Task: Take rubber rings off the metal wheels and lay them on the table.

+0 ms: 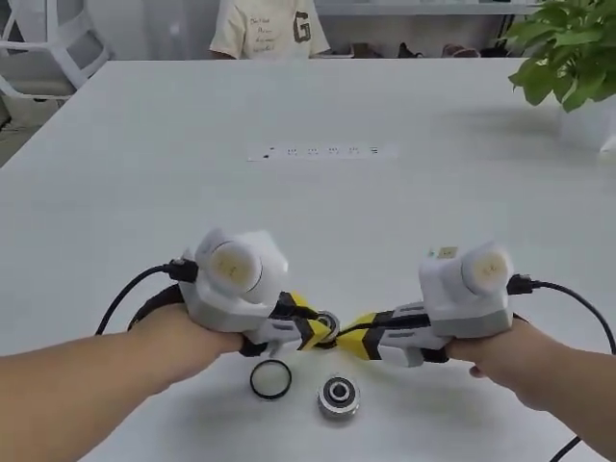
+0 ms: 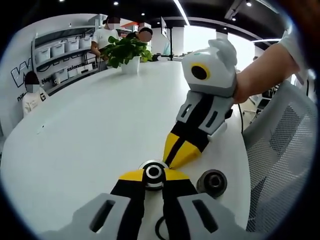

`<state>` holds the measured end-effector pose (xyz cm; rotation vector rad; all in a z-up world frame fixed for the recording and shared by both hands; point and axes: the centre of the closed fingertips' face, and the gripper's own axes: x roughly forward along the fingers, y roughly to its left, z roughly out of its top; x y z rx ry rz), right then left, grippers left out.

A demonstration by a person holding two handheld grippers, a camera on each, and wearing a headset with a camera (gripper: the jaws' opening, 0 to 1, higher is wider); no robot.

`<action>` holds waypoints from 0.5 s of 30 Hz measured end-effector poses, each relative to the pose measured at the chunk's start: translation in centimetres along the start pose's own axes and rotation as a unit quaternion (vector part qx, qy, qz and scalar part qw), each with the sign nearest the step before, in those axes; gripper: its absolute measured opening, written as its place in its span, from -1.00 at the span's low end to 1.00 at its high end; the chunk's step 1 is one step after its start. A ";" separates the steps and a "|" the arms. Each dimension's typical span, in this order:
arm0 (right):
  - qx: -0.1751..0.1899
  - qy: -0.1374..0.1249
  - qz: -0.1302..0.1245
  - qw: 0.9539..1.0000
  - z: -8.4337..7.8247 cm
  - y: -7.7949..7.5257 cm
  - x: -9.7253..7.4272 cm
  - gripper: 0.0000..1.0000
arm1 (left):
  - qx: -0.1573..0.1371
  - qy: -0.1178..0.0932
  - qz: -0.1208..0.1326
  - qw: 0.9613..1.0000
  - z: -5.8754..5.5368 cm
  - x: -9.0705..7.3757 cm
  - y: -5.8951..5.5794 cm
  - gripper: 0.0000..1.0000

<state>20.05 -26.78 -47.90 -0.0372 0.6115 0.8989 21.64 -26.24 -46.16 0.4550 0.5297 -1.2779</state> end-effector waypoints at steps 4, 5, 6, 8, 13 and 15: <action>0.018 -0.002 -0.004 1.000 0.0 0.0 -0.1 -1.00 | -0.001 0.001 0.004 1.000 0.0 0.0 -0.2 -0.86; 0.024 -0.003 -0.007 1.000 -0.1 -0.2 -0.2 -1.00 | -0.001 0.002 0.004 1.000 0.0 0.0 -0.3 -0.86; 0.028 -0.005 -0.007 1.000 0.0 -0.2 -0.3 -1.00 | 0.000 0.002 0.004 1.000 0.0 0.0 -0.3 -0.86; 0.044 -0.006 -0.009 0.999 -0.1 -0.2 -0.4 -1.00 | 0.002 0.004 0.004 1.000 0.0 0.0 -0.5 -0.86; 0.062 -0.017 -0.019 0.998 0.0 -0.6 -1.0 -1.00 | 0.002 0.004 0.006 1.000 0.0 0.0 -0.7 -0.86; 0.065 -0.018 -0.022 0.997 0.0 -0.7 -1.0 -1.00 | 0.001 0.005 0.006 1.000 0.0 0.0 -0.9 -0.86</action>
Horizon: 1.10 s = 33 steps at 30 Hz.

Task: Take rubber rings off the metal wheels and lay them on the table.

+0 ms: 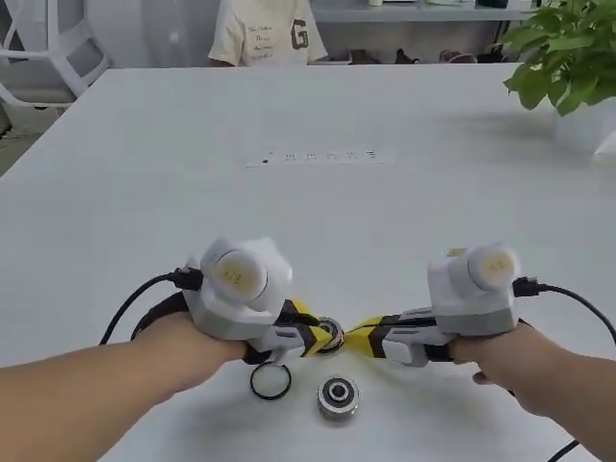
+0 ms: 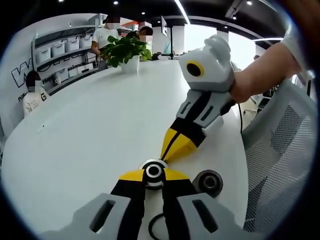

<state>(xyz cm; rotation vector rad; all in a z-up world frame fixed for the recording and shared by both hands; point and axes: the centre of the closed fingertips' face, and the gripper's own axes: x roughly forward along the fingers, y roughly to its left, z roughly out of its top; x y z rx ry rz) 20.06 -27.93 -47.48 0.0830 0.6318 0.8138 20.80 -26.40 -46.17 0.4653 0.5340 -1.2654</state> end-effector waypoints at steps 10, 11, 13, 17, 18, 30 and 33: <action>0.030 -0.022 -0.014 0.999 0.7 -0.4 -0.6 -1.00 | 0.003 0.001 0.002 1.000 0.3 0.3 -0.4 -0.87; 0.034 -0.024 -0.015 0.999 0.8 -0.4 -0.6 -1.00 | 0.003 0.001 0.003 1.000 0.3 0.3 -0.4 -0.87; 0.034 -0.026 -0.018 0.999 0.9 -0.5 -0.7 -1.00 | 0.002 0.001 0.006 1.000 0.4 0.4 -0.4 -0.87; 0.032 -0.027 -0.022 0.999 1.1 -0.4 -0.7 -1.00 | 0.001 0.003 0.009 1.000 0.5 0.6 -0.3 -0.87; 0.033 -0.027 -0.023 0.999 1.1 -0.4 -0.7 -1.00 | 0.001 0.003 0.009 1.000 0.5 0.6 -0.3 -0.87; 0.033 -0.032 -0.009 0.999 1.4 0.5 -0.4 -1.00 | 0.003 0.006 0.011 1.000 0.5 0.7 -0.2 -0.88; 0.034 -0.036 0.000 0.999 1.6 0.9 -0.3 -1.00 | 0.006 0.005 0.012 1.000 0.5 0.7 -0.2 -0.88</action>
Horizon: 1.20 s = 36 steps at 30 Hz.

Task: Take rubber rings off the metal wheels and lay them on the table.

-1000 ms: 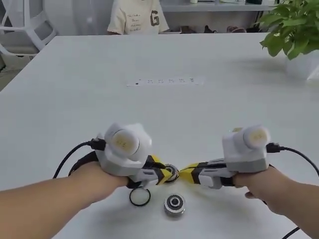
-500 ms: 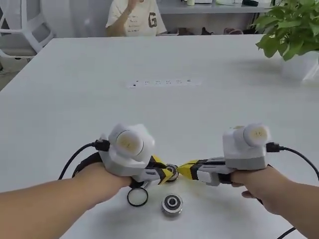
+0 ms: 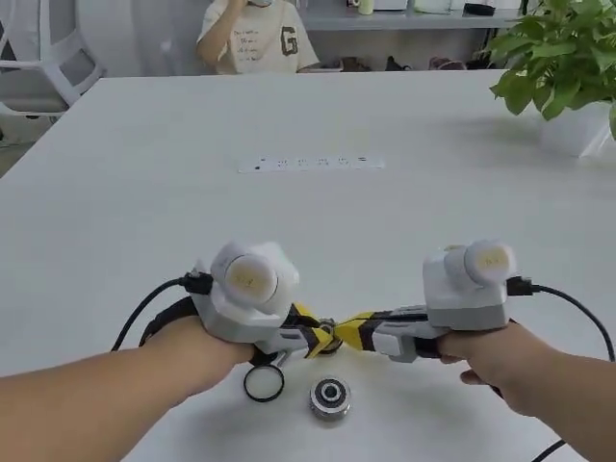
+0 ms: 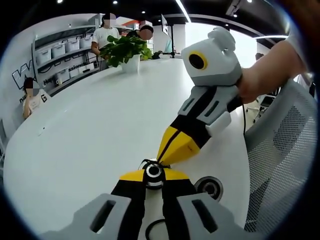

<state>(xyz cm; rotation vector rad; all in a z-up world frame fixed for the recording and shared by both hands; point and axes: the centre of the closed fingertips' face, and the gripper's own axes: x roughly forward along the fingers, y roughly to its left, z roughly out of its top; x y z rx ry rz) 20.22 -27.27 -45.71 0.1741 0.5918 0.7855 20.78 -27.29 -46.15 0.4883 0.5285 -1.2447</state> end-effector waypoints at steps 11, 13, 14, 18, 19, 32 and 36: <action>0.003 -0.019 0.016 1.000 0.9 0.8 0.1 -1.00 | -0.006 -0.001 0.000 1.000 0.0 0.1 0.0 -0.86; 0.008 -0.017 0.010 1.000 0.7 0.5 0.0 -1.00 | -0.008 -0.002 -0.003 1.000 0.0 0.1 0.0 -0.86; 0.009 -0.014 0.004 1.000 0.5 0.1 -0.2 -1.00 | -0.009 -0.003 -0.006 1.000 0.0 0.1 0.0 -0.86; 0.017 -0.012 -0.008 1.000 0.2 -0.6 -0.5 -1.00 | -0.017 -0.003 -0.019 1.000 0.0 -0.1 -0.2 -0.82; 0.017 -0.013 -0.008 1.000 0.2 -0.6 -0.5 -1.00 | -0.015 -0.003 -0.020 1.000 0.1 -0.1 -0.3 -0.80; 0.015 -0.019 0.001 1.000 0.7 0.3 -0.9 -1.00 | -0.004 -0.029 -0.029 0.999 1.2 -2.6 -0.6 -0.54; 0.012 -0.020 0.009 1.000 1.2 1.0 -0.9 -1.00 | -0.002 -0.037 -0.030 0.999 1.4 -3.5 -0.6 -0.42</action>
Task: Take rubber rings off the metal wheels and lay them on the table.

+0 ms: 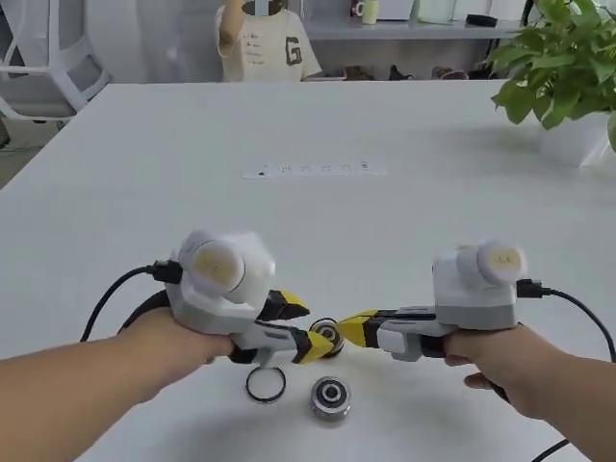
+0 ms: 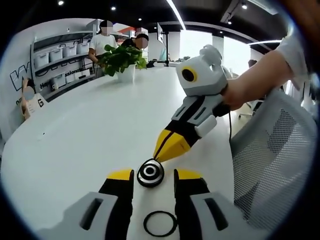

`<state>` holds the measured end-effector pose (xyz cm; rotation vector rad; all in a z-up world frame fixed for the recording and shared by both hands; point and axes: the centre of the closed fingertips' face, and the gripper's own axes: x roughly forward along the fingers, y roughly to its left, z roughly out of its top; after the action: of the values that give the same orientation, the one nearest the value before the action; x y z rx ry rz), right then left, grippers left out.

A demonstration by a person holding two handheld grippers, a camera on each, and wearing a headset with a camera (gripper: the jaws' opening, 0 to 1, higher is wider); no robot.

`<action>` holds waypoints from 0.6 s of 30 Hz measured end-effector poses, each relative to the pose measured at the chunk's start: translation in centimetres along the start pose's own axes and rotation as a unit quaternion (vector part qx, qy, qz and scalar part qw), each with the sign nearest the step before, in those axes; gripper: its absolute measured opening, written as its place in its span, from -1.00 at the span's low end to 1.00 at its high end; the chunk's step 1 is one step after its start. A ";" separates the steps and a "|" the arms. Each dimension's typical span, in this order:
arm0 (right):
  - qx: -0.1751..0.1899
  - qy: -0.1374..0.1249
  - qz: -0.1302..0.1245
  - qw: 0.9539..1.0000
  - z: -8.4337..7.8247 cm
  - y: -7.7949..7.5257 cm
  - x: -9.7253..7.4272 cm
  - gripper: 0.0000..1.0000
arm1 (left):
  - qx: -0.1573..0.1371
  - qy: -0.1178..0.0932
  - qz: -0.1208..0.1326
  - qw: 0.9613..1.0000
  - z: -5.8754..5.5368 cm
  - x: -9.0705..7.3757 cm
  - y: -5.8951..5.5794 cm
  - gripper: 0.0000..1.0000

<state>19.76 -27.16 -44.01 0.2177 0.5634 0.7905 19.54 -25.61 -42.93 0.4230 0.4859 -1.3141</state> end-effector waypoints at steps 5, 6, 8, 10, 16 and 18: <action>-0.002 -0.006 0.008 1.000 0.6 0.7 -0.1 -1.00 | 0.004 -0.013 -0.003 1.000 0.6 -1.3 -0.4 -0.32; -0.004 -0.006 0.009 1.000 0.8 0.8 -0.1 -1.00 | 0.005 -0.014 -0.003 1.000 0.6 -1.4 -0.4 -0.30; -0.004 -0.008 0.011 1.000 1.0 1.0 -0.1 -1.00 | 0.005 -0.018 -0.004 1.000 0.8 -1.9 -0.5 -0.27; -0.004 -0.010 0.013 1.000 1.1 1.2 -0.1 -1.00 | 0.006 -0.021 -0.007 1.000 0.8 -2.5 -0.8 -0.23; -0.004 -0.015 0.018 1.000 1.5 1.9 -0.1 -1.00 | 0.008 -0.027 -0.001 1.000 0.7 -3.8 -0.6 -0.10; -0.007 -0.015 0.020 1.000 1.6 2.2 -0.1 -1.00 | 0.005 -0.031 0.000 1.000 0.7 -4.2 -0.6 -0.07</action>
<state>19.23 -25.65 -41.78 0.2283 0.5274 0.8293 18.25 -22.76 -39.98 0.3895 0.4280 -1.3254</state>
